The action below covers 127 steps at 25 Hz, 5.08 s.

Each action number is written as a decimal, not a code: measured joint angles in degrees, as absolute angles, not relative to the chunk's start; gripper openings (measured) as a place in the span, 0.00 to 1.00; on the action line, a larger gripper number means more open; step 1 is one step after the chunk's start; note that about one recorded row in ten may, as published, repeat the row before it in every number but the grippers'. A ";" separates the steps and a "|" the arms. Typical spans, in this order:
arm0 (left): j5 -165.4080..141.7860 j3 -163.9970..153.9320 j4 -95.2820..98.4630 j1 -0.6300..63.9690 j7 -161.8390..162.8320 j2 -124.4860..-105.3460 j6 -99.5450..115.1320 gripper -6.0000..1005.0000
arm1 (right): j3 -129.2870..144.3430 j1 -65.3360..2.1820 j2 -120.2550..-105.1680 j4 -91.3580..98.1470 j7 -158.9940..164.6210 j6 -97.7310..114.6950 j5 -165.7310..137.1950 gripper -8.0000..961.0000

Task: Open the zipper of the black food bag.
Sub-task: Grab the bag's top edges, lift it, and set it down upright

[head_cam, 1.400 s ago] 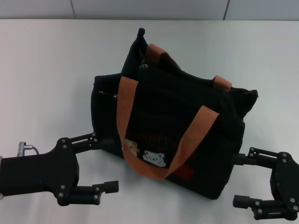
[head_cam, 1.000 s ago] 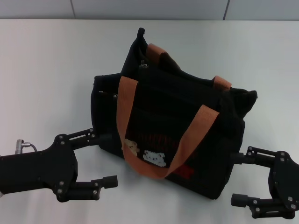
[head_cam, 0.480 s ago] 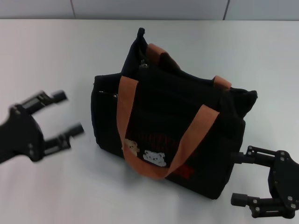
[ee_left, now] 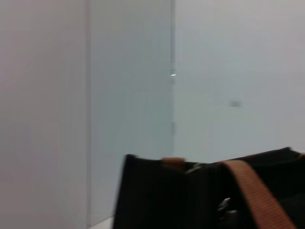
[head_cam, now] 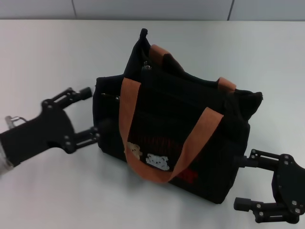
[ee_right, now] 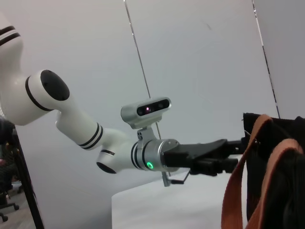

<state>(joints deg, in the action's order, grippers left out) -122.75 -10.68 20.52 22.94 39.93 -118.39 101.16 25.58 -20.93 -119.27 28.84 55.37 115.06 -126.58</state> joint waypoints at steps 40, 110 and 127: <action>-118.98 -8.63 8.80 27.29 19.08 -118.74 96.72 0.13 | 7.33 -23.69 -119.66 -9.48 18.61 102.08 -103.20 0.87; -116.18 -13.09 -3.00 29.46 -38.12 -119.18 104.19 0.09 | 5.95 -21.44 -119.88 -23.66 -16.42 89.49 -106.65 0.83; -116.17 -13.09 -2.99 29.40 -38.23 -119.18 104.12 0.09 | 0.68 -21.42 -119.88 -25.49 -20.86 88.55 -106.65 0.80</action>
